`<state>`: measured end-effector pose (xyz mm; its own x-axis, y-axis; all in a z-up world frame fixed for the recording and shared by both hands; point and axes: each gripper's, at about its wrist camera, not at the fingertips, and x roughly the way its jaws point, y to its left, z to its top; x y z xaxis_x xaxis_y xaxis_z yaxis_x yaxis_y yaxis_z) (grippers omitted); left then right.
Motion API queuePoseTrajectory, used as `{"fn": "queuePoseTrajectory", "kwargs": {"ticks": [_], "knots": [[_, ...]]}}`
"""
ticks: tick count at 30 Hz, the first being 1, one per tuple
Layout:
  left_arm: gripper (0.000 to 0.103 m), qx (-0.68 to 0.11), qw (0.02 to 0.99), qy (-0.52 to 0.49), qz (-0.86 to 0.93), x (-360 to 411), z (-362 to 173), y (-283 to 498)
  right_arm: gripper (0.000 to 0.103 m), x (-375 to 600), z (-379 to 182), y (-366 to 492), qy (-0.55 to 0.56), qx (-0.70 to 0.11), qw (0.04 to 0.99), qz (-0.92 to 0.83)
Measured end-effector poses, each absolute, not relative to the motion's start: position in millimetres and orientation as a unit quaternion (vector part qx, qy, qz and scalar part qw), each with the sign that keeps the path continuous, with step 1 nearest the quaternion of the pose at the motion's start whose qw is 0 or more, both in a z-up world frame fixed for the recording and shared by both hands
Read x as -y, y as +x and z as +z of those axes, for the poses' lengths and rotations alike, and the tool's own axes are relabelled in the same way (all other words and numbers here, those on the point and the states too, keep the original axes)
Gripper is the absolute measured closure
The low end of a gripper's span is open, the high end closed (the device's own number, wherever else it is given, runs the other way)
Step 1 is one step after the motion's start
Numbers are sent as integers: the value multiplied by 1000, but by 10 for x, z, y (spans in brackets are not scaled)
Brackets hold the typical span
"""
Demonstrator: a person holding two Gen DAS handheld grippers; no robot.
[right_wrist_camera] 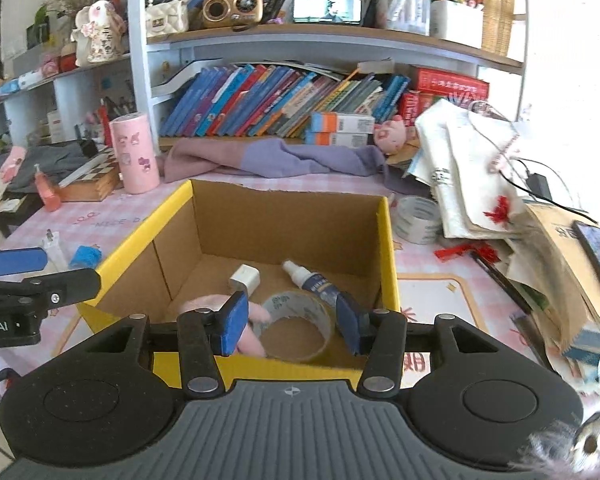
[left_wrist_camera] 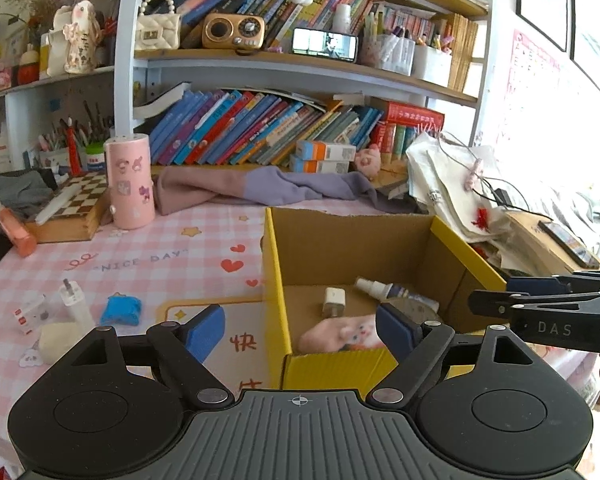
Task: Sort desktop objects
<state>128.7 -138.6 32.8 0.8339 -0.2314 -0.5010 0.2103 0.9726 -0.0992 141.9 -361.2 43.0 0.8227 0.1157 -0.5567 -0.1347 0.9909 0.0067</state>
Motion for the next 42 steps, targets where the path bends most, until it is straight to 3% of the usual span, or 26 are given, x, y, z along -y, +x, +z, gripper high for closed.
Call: {"fn": "queuePoseTrajectory", "kwargs": {"ticks": [24,42], "knots": [[18,-304,941,14,-150,531,196,646,56,2813,166,449,23,-334,942,0],[17,-320,938,33,-129,-45,118,342,53,2082,9,228,28,-361,931,41]]}}
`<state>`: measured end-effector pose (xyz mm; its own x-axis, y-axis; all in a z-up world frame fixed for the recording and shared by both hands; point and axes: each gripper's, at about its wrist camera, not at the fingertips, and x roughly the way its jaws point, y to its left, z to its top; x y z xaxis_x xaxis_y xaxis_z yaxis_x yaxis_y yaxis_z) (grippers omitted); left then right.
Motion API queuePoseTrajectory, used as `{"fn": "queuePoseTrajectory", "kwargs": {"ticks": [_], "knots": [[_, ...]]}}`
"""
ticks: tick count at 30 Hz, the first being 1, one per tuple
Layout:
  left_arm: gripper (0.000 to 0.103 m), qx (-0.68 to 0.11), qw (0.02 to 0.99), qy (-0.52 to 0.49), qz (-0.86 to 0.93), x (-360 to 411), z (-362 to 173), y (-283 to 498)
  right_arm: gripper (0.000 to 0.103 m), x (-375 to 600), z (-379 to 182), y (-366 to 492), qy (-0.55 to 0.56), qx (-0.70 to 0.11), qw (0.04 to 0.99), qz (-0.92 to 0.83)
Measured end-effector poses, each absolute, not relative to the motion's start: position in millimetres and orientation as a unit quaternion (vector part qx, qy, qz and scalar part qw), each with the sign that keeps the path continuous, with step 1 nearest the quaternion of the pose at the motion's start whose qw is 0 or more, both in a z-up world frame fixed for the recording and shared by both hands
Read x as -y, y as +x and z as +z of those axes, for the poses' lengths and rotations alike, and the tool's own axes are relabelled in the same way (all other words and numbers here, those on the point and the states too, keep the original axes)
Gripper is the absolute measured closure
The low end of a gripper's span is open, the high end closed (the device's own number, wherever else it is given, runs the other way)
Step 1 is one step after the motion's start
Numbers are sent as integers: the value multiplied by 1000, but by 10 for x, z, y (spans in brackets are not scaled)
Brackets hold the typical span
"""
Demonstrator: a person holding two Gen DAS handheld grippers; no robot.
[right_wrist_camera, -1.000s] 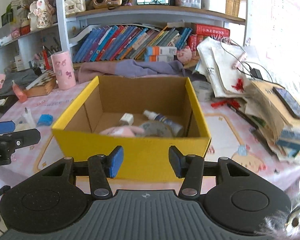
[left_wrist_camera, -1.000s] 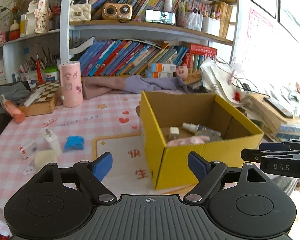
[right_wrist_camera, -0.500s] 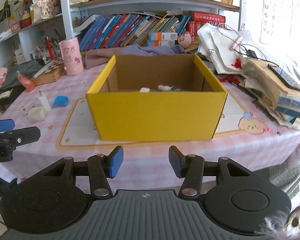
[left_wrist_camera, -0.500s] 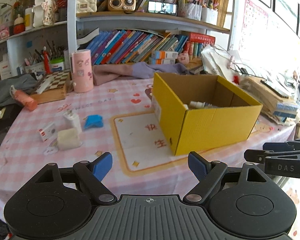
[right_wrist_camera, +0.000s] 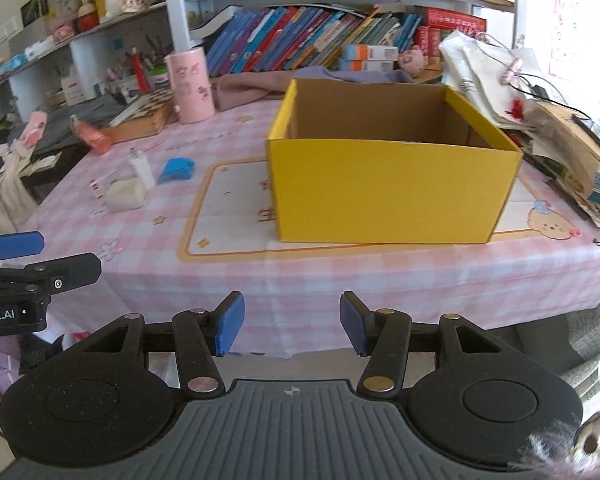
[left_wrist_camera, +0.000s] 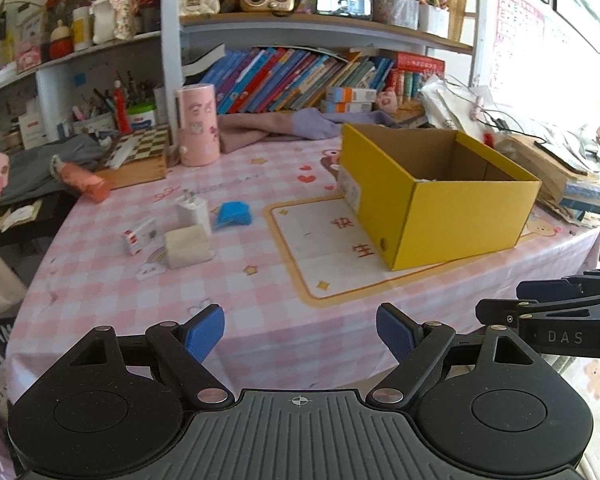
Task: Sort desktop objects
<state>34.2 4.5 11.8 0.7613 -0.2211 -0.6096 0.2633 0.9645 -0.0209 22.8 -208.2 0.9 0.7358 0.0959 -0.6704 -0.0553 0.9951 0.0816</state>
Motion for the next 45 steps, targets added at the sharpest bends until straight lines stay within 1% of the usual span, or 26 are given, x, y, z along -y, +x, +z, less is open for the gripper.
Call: {"fn": "queuePoseTrajectory", "kwargs": {"ticks": [19,29,32,36,45], "knots": [[16,-315,947,-3,-61,-598,124,213,50,1451,15,290,-29,-358,926,120],[16,-311,949,10,-55,-668,138,209,49,1274,35,334,-45,-355,923,141],[16,-315,947,15,-61,-664,122,221,48,1228,41,344,-51,-354,923,146],[16,-326,943,20,-67,-662,93,245,45,1199,38,381,-48,-355,922,150],[16,-341,939,11,-48,-753,28,381,44,1075,-29,559,-55,-364,913,174]]}}
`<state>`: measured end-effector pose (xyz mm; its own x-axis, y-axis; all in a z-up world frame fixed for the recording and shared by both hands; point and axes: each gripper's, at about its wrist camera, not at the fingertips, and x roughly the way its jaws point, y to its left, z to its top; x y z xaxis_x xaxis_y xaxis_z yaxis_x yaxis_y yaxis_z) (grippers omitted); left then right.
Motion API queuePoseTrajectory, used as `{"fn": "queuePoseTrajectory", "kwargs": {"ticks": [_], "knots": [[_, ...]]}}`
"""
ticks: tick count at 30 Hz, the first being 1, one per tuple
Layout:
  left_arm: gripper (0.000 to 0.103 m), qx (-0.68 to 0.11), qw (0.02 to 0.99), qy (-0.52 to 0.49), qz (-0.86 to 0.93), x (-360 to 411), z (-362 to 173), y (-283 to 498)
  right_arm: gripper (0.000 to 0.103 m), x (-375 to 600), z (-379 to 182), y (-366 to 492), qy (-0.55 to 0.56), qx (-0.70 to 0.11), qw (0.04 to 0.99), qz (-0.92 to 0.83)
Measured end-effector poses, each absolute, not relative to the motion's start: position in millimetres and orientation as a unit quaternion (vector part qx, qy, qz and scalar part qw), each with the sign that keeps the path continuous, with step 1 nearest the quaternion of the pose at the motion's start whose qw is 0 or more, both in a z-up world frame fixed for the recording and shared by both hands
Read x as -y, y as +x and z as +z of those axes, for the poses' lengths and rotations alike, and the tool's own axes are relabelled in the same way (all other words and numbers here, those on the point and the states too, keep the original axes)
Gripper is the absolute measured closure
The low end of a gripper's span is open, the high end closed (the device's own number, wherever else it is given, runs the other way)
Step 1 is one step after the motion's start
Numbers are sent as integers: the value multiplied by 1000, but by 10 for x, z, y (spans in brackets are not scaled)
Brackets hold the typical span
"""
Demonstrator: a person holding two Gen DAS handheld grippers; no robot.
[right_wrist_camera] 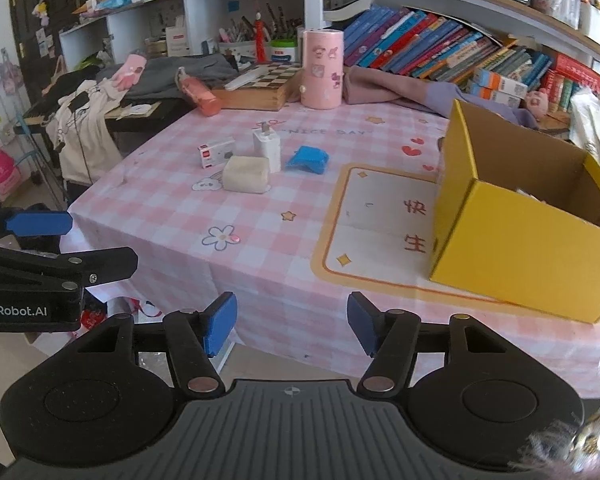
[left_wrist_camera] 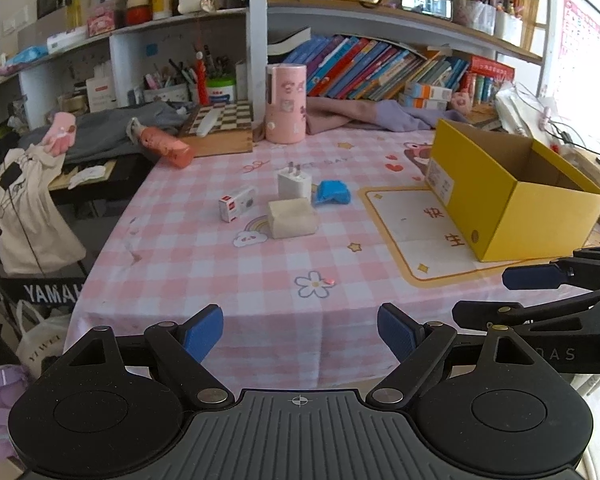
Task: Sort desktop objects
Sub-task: 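Move the left gripper to the white block while the right approaches the blue packet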
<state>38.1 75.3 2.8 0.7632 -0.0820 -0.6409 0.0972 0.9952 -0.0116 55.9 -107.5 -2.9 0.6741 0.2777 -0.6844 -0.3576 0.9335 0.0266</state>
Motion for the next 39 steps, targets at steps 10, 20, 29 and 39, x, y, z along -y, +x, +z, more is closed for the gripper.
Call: {"fn": "queuePoseTrajectory", "kwargs": {"ticks": [10,20,29,39], "knots": [[16,-344,938,6,-34,-759,0,816,43,983,-44,1019,-76,-362,907,199],[16,-361,932,4,-25,-748,-34,1309,42,949,-54,1597,-75,-357,905,217],[16,-378,926,0,-7,-778,-88,1647,41,939,-108,2015,-58,-370,899,226],[16,-396,918,20,-22,-692,-281,1995,39,928,-95,2398,-51,-368,905,208]]}}
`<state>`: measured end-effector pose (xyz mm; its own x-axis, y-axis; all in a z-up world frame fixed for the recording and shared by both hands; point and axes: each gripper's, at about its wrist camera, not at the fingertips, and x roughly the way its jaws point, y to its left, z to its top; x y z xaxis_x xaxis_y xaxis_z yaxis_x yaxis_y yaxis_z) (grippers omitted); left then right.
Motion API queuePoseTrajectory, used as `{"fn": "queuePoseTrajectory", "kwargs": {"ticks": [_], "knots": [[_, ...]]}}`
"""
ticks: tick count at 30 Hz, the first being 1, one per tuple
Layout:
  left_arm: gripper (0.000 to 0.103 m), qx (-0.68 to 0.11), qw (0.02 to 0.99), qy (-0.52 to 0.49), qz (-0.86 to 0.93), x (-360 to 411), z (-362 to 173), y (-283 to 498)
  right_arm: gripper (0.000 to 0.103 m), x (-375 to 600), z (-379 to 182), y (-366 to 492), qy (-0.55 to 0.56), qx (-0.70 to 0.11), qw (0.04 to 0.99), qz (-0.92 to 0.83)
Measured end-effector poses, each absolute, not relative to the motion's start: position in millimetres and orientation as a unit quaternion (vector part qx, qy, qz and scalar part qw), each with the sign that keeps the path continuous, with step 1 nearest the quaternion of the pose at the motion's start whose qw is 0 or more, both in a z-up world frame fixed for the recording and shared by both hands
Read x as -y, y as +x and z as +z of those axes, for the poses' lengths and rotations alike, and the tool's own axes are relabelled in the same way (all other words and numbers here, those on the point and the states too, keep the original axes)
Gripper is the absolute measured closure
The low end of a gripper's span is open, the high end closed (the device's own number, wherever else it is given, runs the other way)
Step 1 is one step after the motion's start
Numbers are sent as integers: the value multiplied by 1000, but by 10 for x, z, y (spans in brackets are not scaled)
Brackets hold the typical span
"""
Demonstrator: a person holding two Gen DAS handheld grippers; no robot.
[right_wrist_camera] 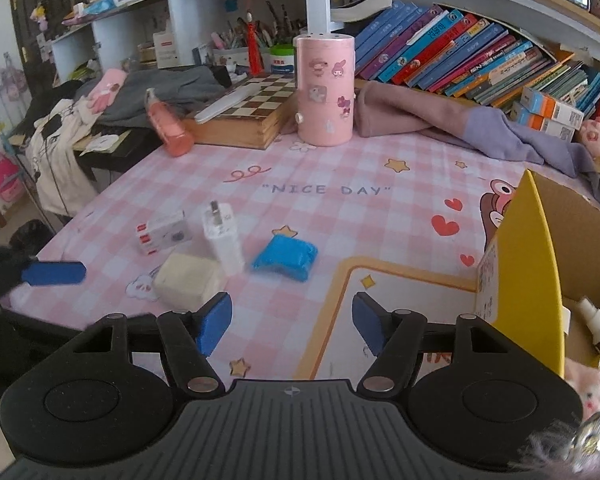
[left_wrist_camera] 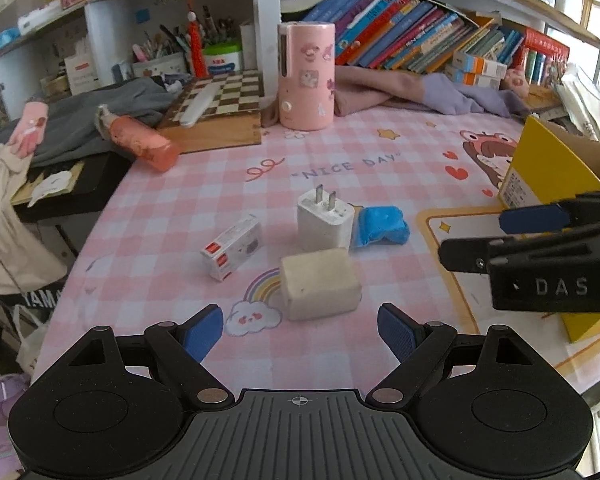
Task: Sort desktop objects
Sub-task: 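Move the left gripper to the white block while the right approaches the blue packet, then close the left gripper on the white block while the right grasps the blue packet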
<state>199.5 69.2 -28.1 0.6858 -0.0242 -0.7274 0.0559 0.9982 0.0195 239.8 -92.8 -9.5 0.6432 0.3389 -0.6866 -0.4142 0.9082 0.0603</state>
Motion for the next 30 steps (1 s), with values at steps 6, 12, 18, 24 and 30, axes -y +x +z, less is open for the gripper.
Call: {"fn": "queuePoseTrajectory", "kwargs": {"ticks": [6,12,18,24,30], "knots": [[16,-401,915,22,-30,-654,-420,2226,39,831,-125,2675,-47,-382,898,212],[16,-415,909,15,-44,-635,-527,2432,38,739,-250,2984,-35,-412,887,206],[18,-428,902,16,-51,-636,-612,2537,38,672,-406,3214,-23,-444,873,198],[22,-435,899,13,-48,-647,-662,2582,38,593,-500,3344,-28,-452,869,199],[33,-434,899,22,-43,-619,-673,2583,38,503,-588,3423,-40,-452,868,203]]}}
